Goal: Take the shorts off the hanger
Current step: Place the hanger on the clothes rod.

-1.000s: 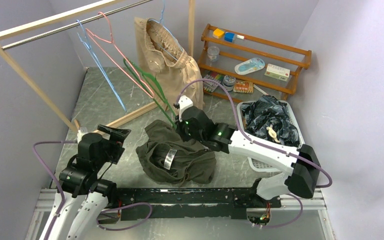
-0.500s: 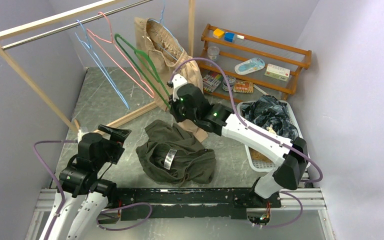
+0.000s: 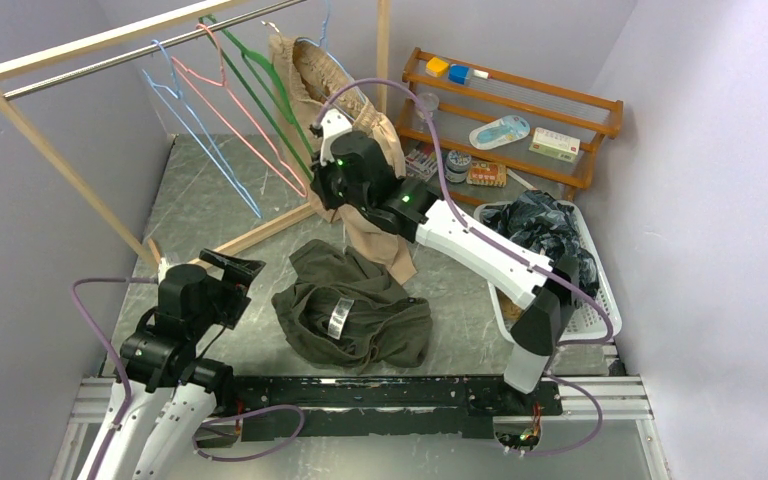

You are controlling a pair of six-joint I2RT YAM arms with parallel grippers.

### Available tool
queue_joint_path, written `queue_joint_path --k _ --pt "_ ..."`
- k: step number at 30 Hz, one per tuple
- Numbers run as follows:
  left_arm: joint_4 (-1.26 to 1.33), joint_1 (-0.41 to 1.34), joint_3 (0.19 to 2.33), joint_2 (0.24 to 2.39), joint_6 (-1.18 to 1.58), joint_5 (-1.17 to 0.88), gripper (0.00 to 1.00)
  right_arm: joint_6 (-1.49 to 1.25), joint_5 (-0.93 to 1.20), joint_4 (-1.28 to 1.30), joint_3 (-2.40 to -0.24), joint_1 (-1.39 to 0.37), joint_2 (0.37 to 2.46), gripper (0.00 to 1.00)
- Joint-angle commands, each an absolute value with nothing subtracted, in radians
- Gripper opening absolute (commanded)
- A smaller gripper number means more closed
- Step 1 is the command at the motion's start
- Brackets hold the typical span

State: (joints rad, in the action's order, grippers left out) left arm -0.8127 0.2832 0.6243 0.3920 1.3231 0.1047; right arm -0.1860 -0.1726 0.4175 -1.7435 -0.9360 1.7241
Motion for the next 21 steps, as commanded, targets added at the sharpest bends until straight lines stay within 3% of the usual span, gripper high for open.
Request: queue_joint_path --k 1,21 --pt "-0.795 0.287 0.610 0.382 1.308 0.088 1.00 -0.181 -0.175 0.394 -1.857 -0.932 1.765 0.00" --pt "-0.860 0.286 0.621 0.293 1.349 0.168 0.98 -0.150 -0.194 0.502 -2.086 -0.925 1.942 0.00"
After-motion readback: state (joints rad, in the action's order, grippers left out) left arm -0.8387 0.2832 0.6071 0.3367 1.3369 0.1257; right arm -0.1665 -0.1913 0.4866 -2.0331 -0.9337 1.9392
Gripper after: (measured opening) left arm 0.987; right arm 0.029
